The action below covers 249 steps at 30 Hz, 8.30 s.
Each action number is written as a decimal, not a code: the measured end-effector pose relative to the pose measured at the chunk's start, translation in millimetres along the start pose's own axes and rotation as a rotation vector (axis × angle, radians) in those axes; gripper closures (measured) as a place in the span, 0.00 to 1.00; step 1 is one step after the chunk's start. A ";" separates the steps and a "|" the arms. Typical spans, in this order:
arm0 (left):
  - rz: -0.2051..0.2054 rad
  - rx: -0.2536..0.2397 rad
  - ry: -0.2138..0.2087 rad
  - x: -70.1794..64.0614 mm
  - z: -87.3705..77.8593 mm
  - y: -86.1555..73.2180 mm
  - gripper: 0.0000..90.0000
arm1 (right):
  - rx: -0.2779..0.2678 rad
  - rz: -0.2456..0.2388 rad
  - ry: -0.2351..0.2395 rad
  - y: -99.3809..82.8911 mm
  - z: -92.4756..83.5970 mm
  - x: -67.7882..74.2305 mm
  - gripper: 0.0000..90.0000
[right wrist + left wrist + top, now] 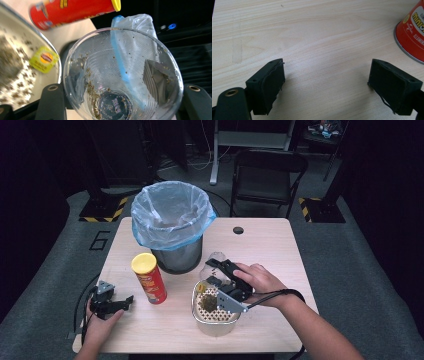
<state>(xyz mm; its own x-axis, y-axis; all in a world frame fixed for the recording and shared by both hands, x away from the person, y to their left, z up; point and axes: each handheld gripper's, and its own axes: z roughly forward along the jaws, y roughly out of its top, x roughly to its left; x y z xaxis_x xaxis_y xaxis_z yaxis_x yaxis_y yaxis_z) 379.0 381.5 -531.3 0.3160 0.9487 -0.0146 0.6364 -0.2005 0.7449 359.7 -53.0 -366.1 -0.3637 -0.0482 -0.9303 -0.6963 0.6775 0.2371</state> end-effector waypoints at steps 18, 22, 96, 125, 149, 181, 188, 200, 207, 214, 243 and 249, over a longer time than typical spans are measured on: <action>0.000 0.000 0.000 0.0 0.0 0.0 0.15 | -0.157 0.682 0.212 -21.6 -4.4 -54.0 0.40; 0.000 0.000 0.000 0.0 0.0 0.0 0.15 | -0.226 0.877 0.238 -36.2 -5.1 -56.1 0.40; 0.001 0.017 -0.021 -4.5 -3.1 -2.0 0.13 | 0.060 1.335 0.124 -22.1 133.2 -192.8 0.33; -0.039 0.020 -0.067 -6.5 -9.1 -2.1 0.14 | 0.103 1.316 0.088 -27.7 120.0 -181.1 0.22; 0.059 -0.109 -0.297 -50.1 -41.1 25.0 0.13 | 0.120 1.286 0.016 -65.6 48.0 -157.9 0.28; 0.198 -0.142 -0.257 -77.4 0.7 46.4 0.26 | 0.283 1.350 -0.053 -121.9 -59.8 -28.4 0.28; 0.211 -0.132 -0.239 -78.1 -2.2 46.2 0.27 | 0.320 1.354 -0.054 -127.7 -63.5 -1.0 0.28; 0.193 -0.157 -0.283 -78.8 -26.0 50.9 0.27 | 0.352 1.400 -0.077 -140.7 -66.0 33.1 0.29; 0.193 -0.127 -0.314 -82.2 -40.0 61.1 0.27 | 0.401 1.418 -0.110 -146.9 -77.2 57.8 0.29; 0.207 -0.106 -0.337 -89.9 -58.0 78.0 0.27 | 0.424 1.454 -0.120 -152.9 -85.8 78.0 0.29; 0.270 -0.113 -0.327 -109.4 -154.4 206.5 0.27 | 0.474 1.405 -0.088 -146.8 -73.3 106.3 0.31; 0.268 -0.139 -0.325 -110.5 -168.4 232.8 0.27 | 0.477 1.404 -0.087 -148.7 -75.0 107.0 0.31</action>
<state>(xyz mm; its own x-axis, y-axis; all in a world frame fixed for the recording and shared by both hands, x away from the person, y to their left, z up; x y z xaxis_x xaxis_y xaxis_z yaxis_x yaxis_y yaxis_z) 373.7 271.1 -243.9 0.6759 0.7370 -0.0016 0.4082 -0.3725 0.8334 378.0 -214.0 -480.0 -0.5009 0.8645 -0.0419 0.4537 0.3035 0.8379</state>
